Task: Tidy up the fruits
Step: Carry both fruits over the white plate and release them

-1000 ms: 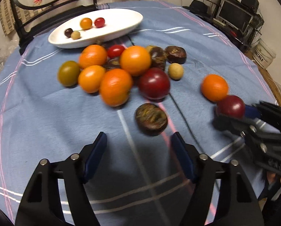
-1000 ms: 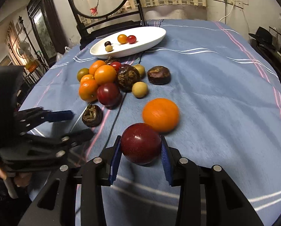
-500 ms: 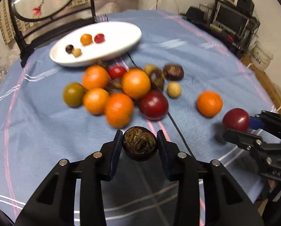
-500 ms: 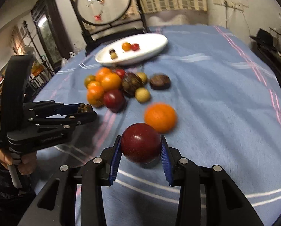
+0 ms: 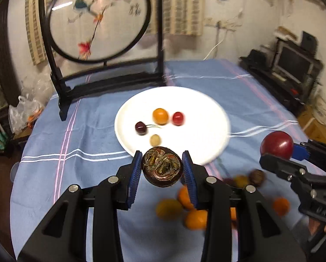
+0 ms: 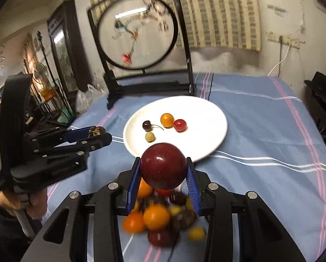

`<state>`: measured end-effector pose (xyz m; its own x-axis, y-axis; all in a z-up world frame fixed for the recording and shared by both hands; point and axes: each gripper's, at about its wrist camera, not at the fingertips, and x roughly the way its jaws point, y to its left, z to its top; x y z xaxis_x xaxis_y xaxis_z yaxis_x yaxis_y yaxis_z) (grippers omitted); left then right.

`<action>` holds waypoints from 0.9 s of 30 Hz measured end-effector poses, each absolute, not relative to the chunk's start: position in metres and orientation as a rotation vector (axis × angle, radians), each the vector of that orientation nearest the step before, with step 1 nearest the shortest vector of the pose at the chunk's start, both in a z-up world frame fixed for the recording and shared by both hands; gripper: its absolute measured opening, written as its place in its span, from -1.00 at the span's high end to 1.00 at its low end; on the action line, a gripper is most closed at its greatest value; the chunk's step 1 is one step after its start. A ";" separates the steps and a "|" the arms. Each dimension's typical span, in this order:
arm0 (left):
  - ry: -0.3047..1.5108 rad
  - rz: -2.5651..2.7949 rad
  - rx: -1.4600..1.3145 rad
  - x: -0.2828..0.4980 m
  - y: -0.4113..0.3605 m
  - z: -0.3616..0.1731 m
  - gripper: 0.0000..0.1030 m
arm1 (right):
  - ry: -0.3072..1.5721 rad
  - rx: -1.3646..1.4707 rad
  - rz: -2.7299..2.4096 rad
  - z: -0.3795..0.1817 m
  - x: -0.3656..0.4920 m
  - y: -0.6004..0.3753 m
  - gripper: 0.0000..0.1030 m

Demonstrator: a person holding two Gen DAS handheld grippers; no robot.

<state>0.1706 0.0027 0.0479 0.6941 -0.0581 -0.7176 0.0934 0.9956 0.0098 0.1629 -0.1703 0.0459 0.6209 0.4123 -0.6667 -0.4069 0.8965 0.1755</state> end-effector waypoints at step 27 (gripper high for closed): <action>0.820 -0.012 -0.032 0.160 0.027 0.016 -0.71 | 0.836 0.079 0.424 0.019 0.161 -0.176 -0.85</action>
